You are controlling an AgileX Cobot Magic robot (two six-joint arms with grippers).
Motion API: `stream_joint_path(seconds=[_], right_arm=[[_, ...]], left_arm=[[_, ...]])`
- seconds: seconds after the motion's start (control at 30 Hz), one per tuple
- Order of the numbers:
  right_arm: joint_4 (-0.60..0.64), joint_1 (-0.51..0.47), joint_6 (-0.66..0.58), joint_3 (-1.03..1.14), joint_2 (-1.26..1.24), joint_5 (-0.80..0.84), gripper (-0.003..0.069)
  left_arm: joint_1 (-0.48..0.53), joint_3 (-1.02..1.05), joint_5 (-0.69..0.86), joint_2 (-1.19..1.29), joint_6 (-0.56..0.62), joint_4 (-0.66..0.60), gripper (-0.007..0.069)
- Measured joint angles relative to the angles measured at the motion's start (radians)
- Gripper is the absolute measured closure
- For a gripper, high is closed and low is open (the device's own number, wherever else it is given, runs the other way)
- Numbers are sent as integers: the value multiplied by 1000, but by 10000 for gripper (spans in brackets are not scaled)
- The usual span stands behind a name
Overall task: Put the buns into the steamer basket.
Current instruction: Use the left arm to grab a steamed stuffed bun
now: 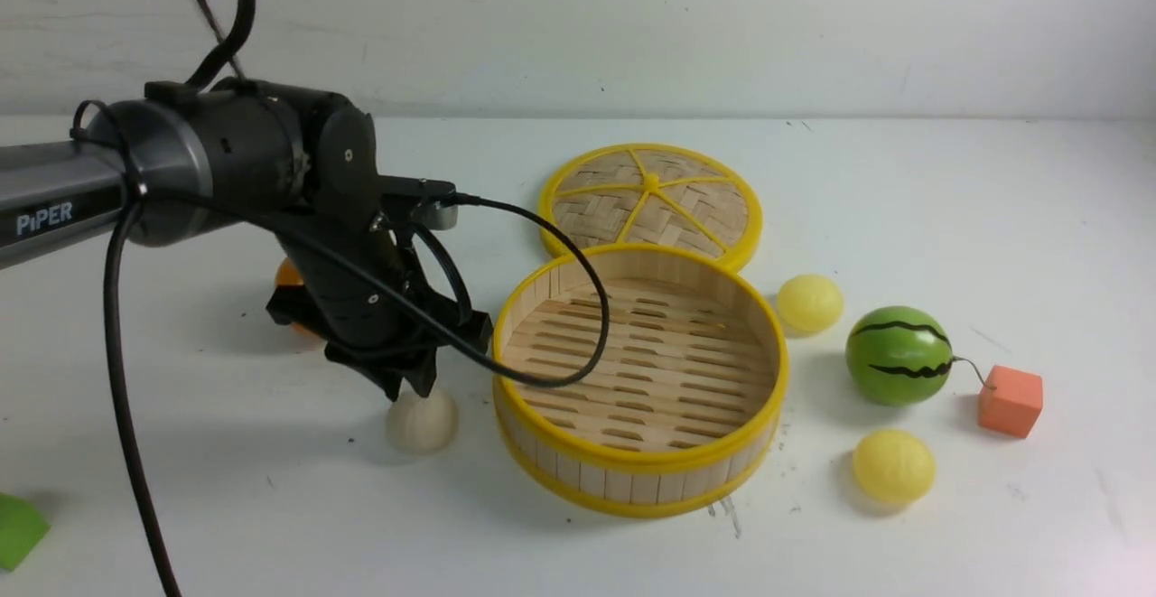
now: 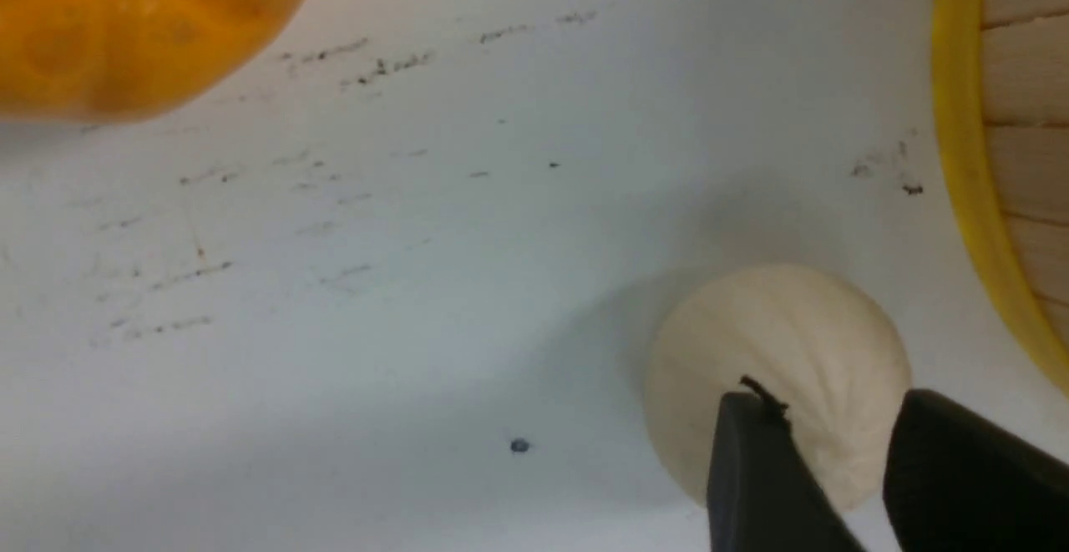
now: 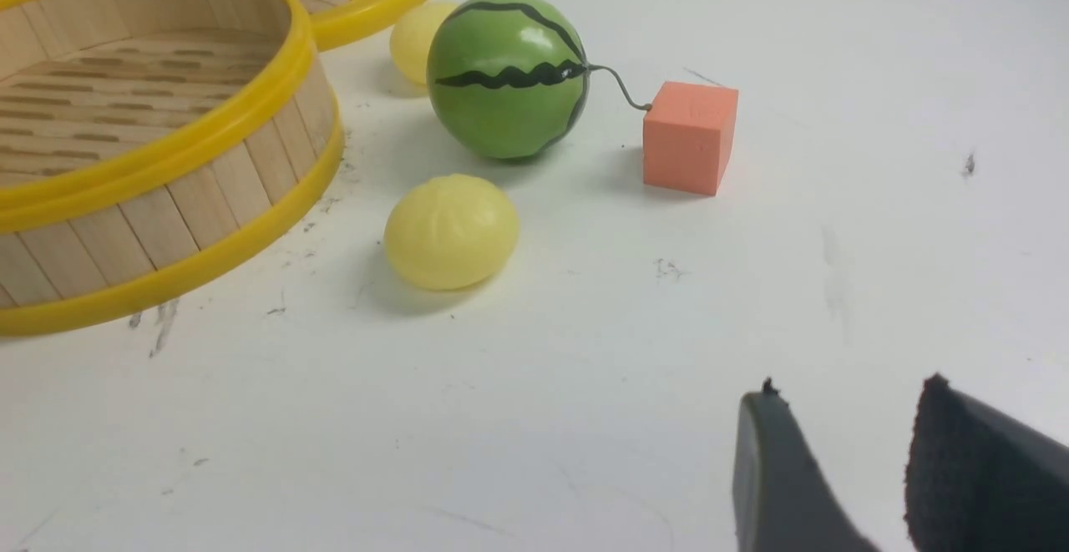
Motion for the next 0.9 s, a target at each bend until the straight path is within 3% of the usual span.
stream_joint_path(seconds=[0.13, 0.47, 0.73, 0.9], right_arm=[[0, 0, 0, 0, 0, 0, 419], [0, 0, 0, 0, 0, 0, 419], [0, 0, 0, 0, 0, 0, 418], [0, 0, 0, 0, 0, 0, 418]], left_arm=[[0, 0, -29, 29, 0, 0, 349], [0, 0, -78, 53, 0, 0, 347], [0, -11, -45, 55, 0, 0, 522], [0, -33, -4, 55, 0, 0, 516]])
